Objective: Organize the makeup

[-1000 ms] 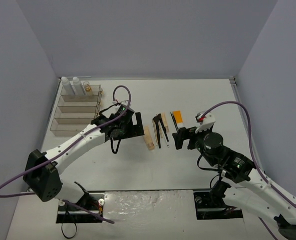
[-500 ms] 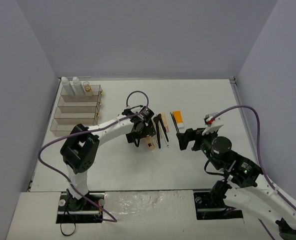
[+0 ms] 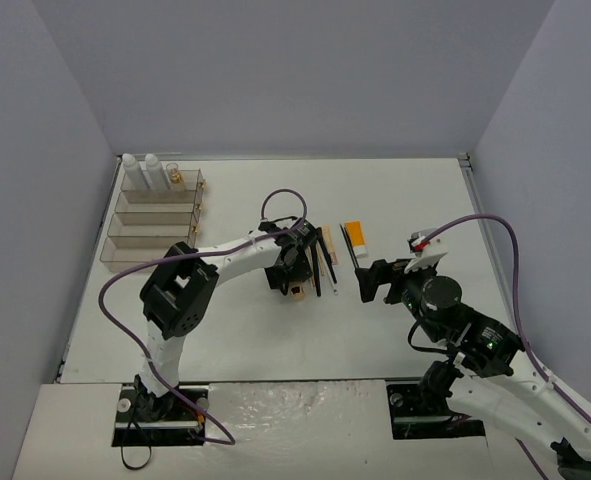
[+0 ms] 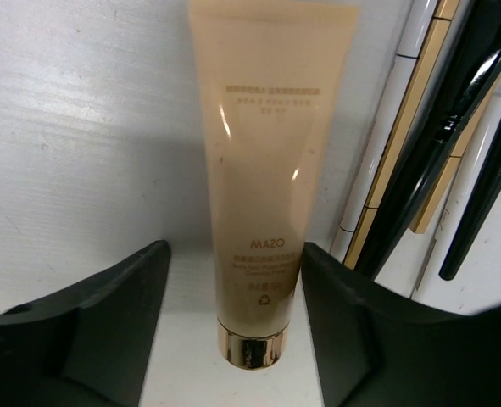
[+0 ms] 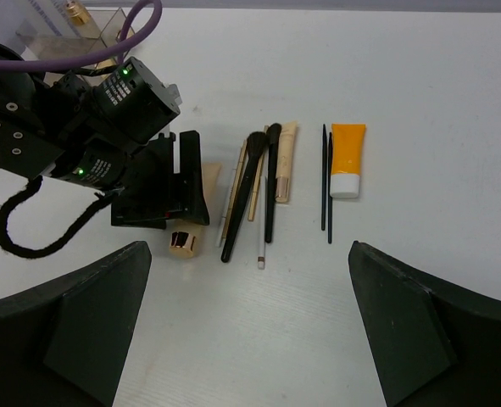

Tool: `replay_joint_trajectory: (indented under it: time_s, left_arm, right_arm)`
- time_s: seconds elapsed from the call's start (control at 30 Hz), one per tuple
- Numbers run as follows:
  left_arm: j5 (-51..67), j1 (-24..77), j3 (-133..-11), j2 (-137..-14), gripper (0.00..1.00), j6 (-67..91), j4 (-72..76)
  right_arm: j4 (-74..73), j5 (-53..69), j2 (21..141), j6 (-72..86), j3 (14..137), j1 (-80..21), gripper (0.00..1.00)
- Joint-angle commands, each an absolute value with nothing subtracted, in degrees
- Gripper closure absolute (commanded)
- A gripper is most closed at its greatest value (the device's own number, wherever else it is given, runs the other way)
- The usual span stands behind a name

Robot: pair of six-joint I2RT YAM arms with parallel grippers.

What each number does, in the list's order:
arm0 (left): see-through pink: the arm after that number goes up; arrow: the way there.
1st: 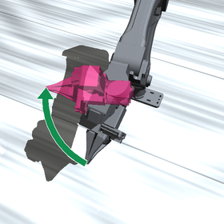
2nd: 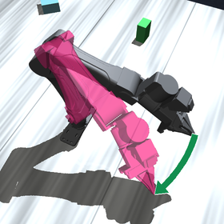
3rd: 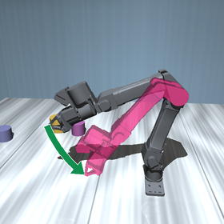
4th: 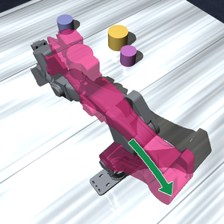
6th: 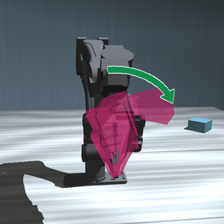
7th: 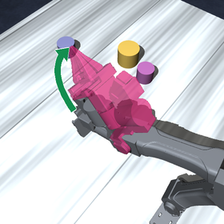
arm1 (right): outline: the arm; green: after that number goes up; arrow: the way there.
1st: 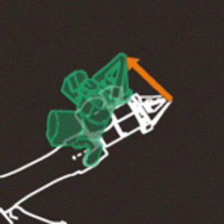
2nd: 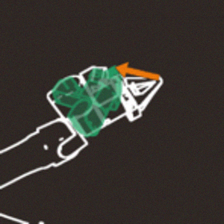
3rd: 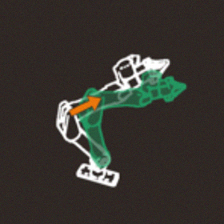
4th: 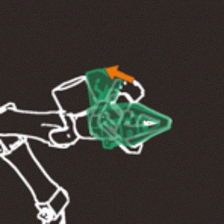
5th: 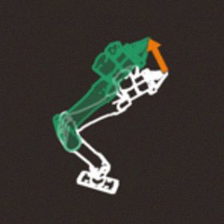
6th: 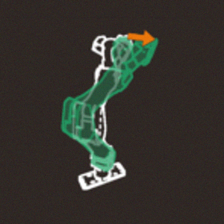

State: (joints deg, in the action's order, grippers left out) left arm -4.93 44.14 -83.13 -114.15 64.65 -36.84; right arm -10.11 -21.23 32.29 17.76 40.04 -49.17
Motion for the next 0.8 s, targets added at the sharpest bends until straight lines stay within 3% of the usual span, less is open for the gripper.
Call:
replay_joint_trajectory:
  time_s: [0.0, 0.13, 0.3, 0.57, 0.77]
  left_arm:
    - [-6.2, 44.5, -83.7, -112.1, 0.52, 66.7, -37.7]
    - [-7.8, 44.2, -81.7, -108.6, 0.72, 66.5, -37.8]
    - [-9.8, 41.6, -79.3, -102.5, 0.85, 65.4, -38.2]
    - [-9.3, 30.0, -75.4, -90.6, 0.88, 64.1, -38.9]
    - [-6.1, 13.3, -76.0, -85.9, 0.87, 63.5, -38.9]
  right_arm:
    - [-6.9, -23.1, 31.9, 17.3, 39.9, -49.3, 0.00]
    - [-6.9, -23.0, 31.5, 17.2, 39.6, -49.3, 0.00]
    - [-6.8, -22.6, 31.7, 17.0, 39.7, -49.3, 0.00]
    - [-6.8, -22.0, 32.2, 16.5, 40.6, -49.3, 0.00]
    - [-6.7, -21.7, 32.3, 15.9, 41.0, -49.3, 0.00]
